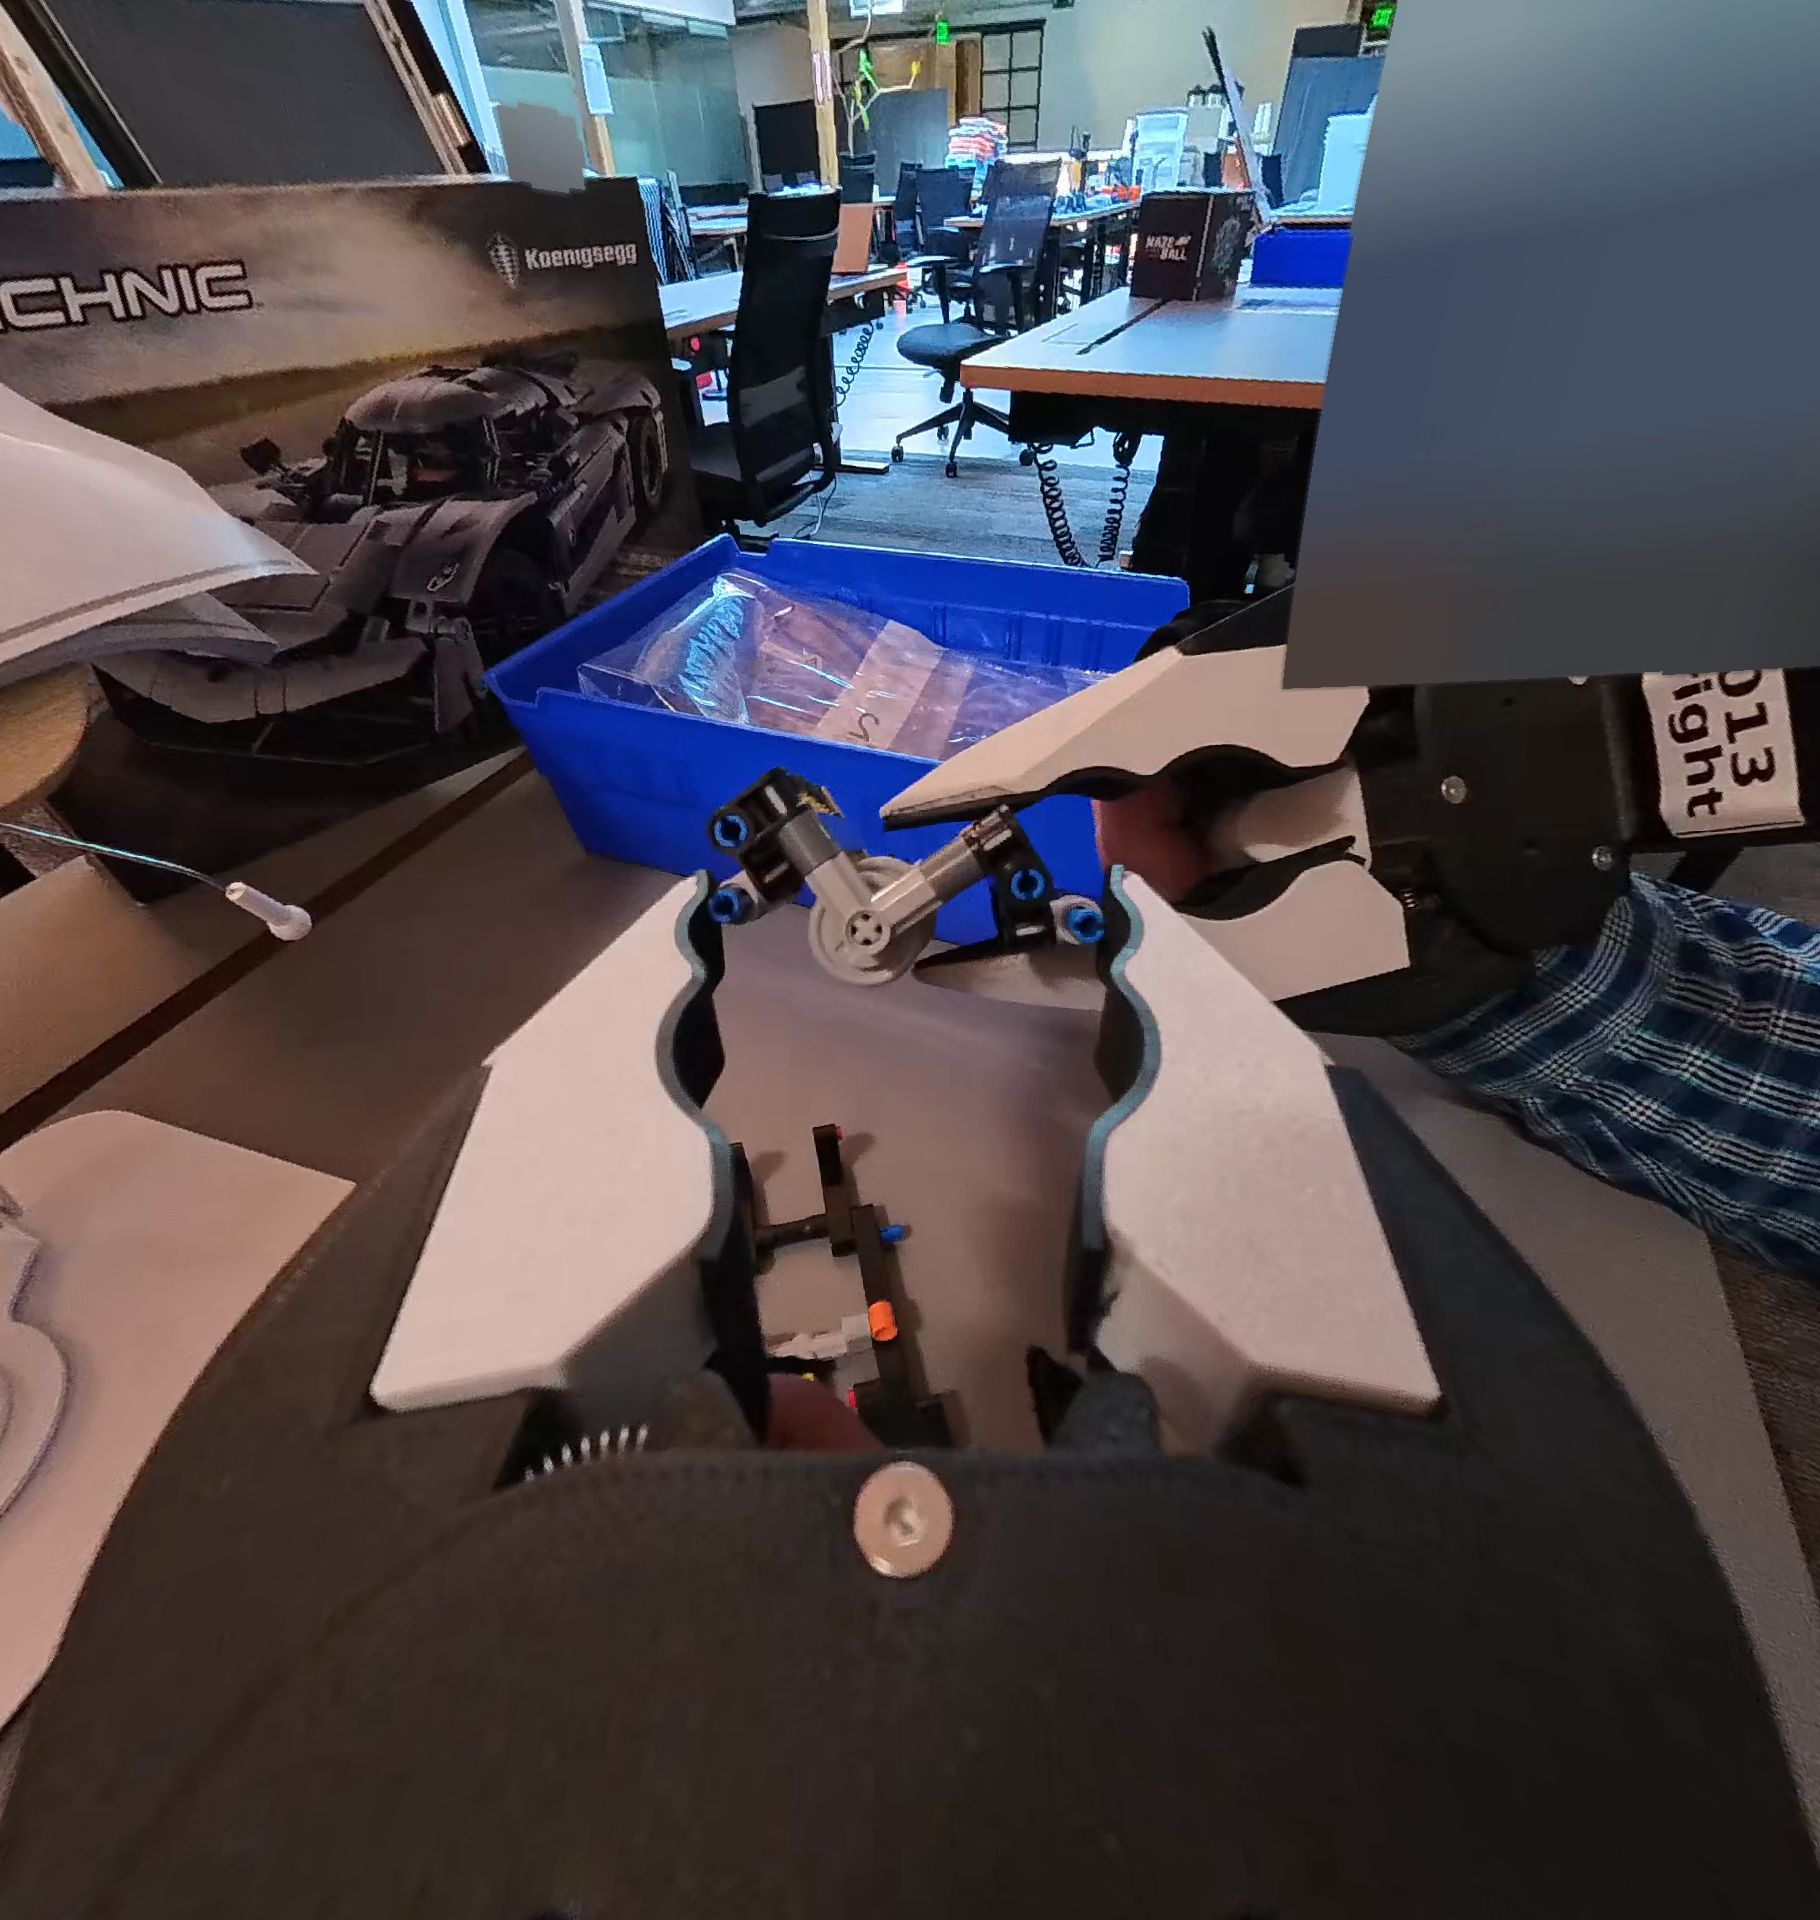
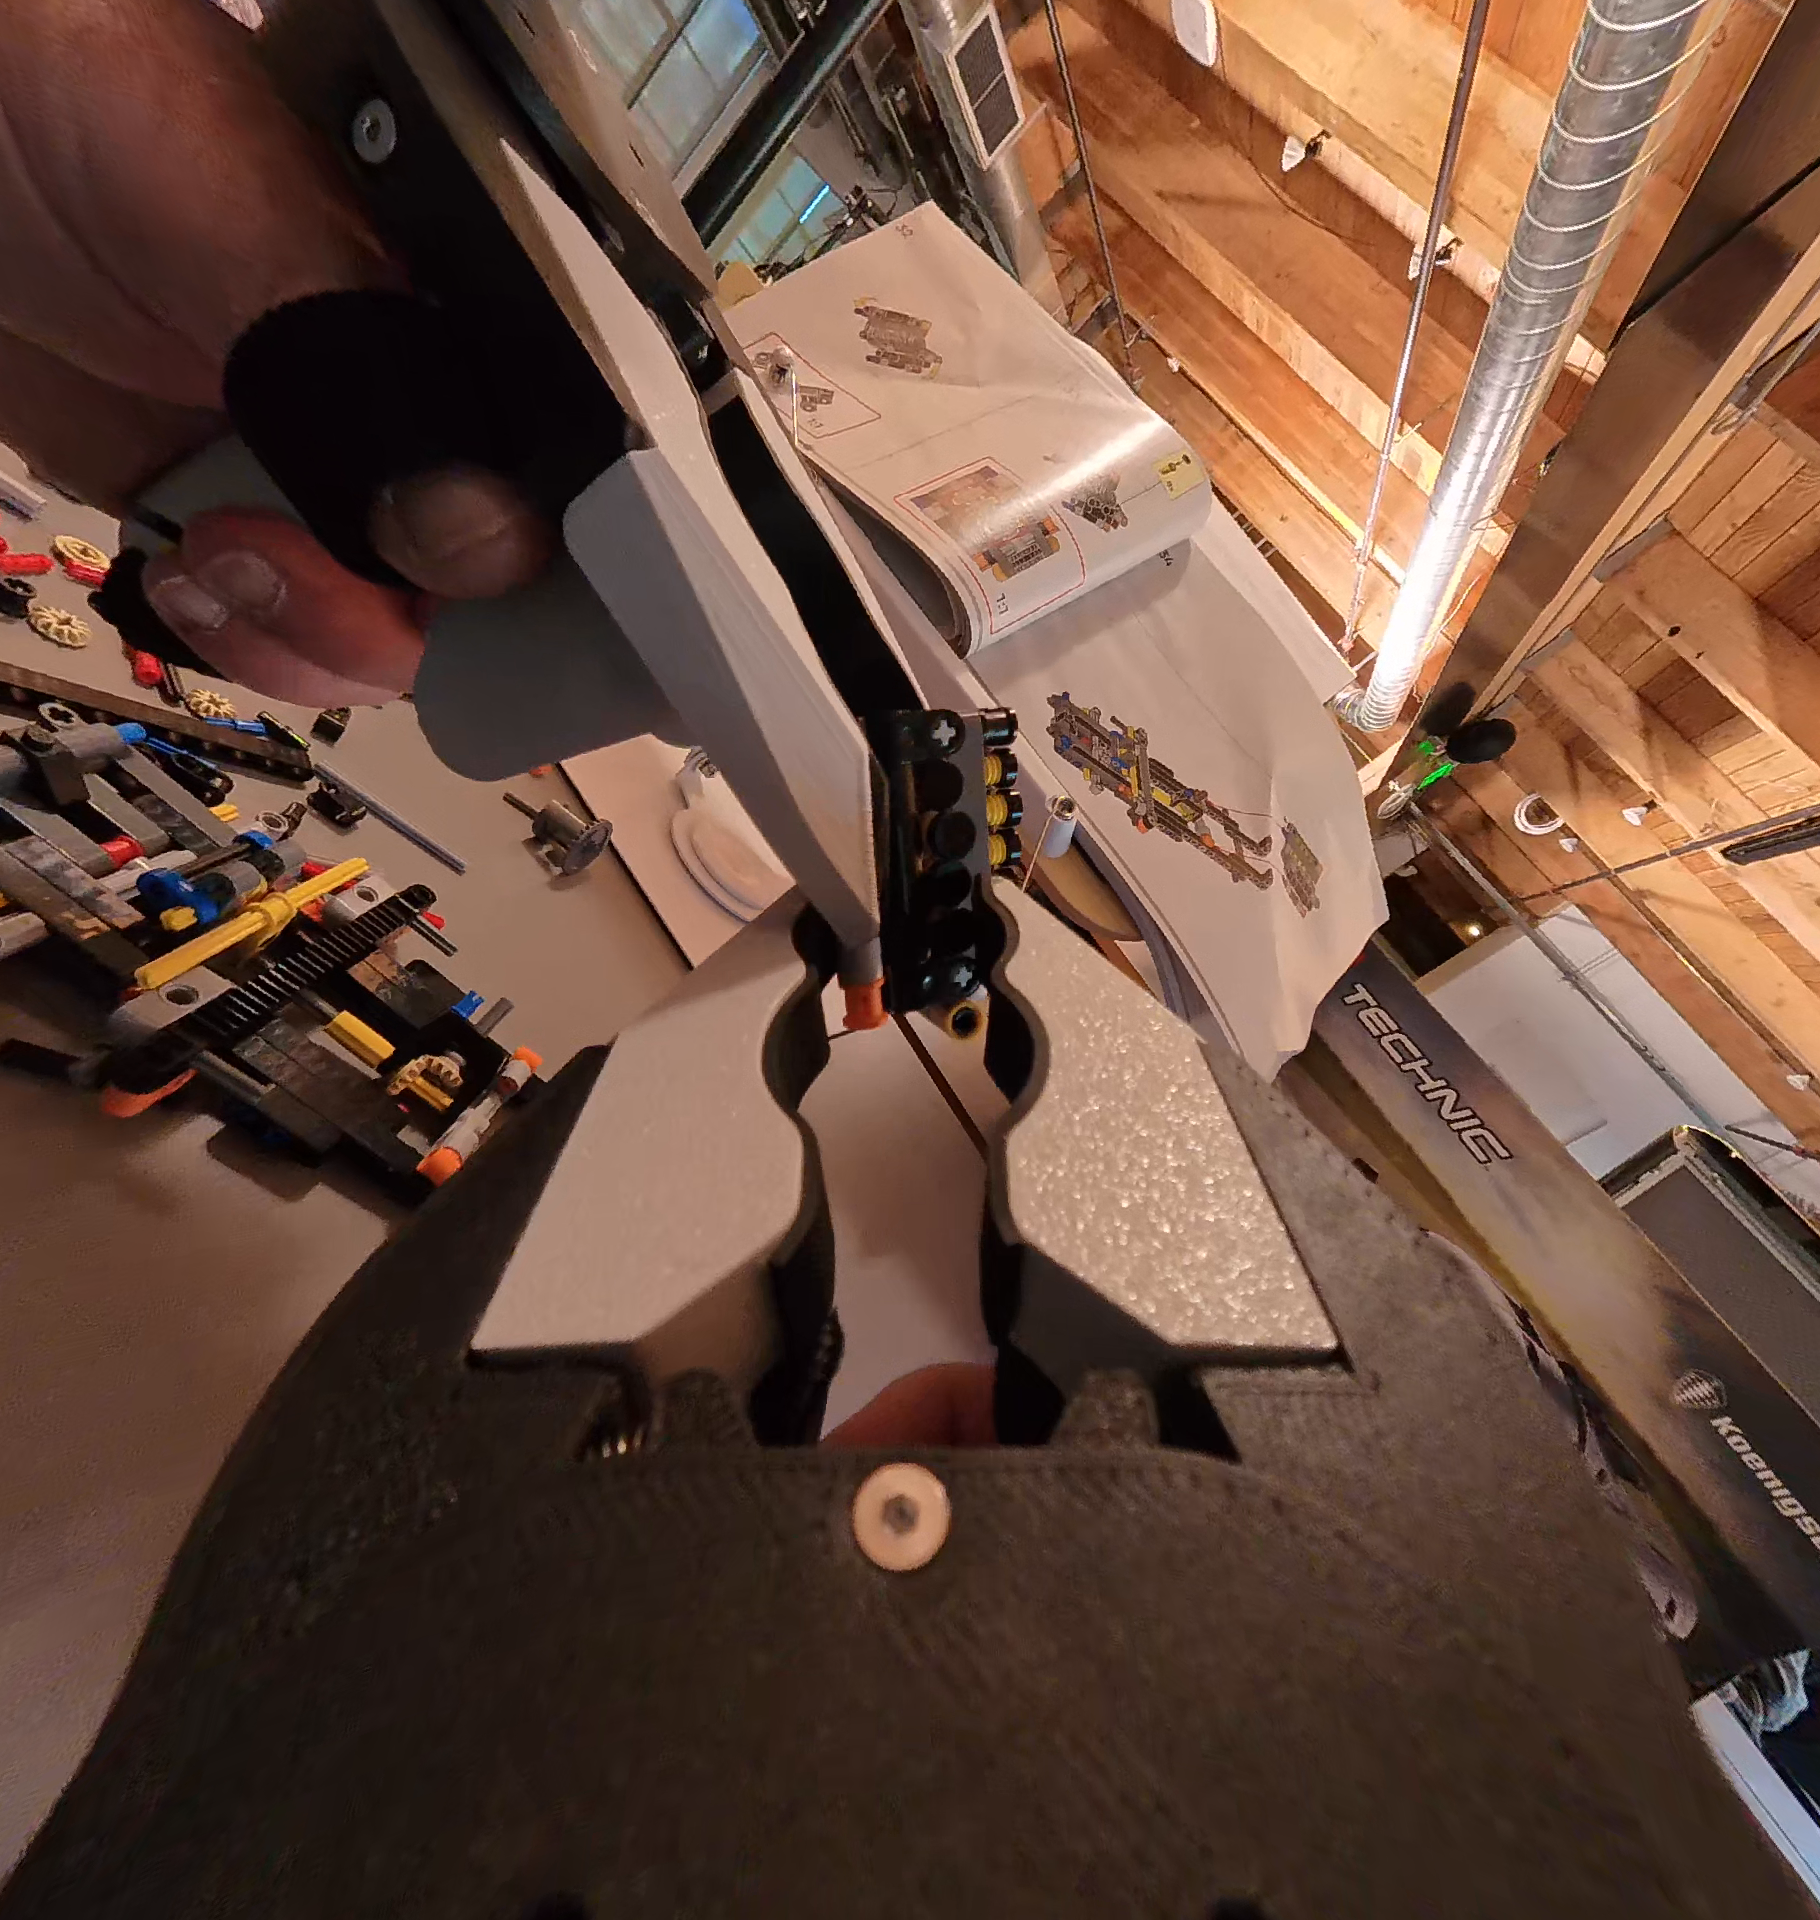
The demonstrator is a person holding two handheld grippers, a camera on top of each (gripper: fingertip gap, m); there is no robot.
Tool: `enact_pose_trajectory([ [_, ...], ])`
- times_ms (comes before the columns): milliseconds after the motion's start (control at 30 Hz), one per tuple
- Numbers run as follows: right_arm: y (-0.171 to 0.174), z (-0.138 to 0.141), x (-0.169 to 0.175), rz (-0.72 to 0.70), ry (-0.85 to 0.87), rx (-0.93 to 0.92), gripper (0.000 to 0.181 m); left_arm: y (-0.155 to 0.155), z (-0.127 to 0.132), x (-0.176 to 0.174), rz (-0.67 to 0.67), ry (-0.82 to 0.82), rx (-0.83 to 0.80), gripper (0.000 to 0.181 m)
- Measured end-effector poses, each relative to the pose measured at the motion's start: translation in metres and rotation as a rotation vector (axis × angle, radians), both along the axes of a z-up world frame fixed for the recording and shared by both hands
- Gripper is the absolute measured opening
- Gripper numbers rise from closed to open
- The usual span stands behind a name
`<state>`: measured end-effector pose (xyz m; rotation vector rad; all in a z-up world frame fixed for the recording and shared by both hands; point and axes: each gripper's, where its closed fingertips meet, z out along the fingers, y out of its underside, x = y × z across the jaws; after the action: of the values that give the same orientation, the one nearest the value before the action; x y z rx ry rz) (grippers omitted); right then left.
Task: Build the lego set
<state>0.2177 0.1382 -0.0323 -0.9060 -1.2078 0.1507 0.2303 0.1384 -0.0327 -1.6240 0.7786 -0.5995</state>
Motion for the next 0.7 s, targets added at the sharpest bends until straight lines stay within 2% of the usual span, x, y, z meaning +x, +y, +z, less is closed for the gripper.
enact_pose_trajectory([
  [700,-0.0011,0.0051,-0.0022,-0.015,0.021,0.016,0.024,-0.0016,0.0043,-0.0005,0.011,-0.034,0.021,0.069],
])
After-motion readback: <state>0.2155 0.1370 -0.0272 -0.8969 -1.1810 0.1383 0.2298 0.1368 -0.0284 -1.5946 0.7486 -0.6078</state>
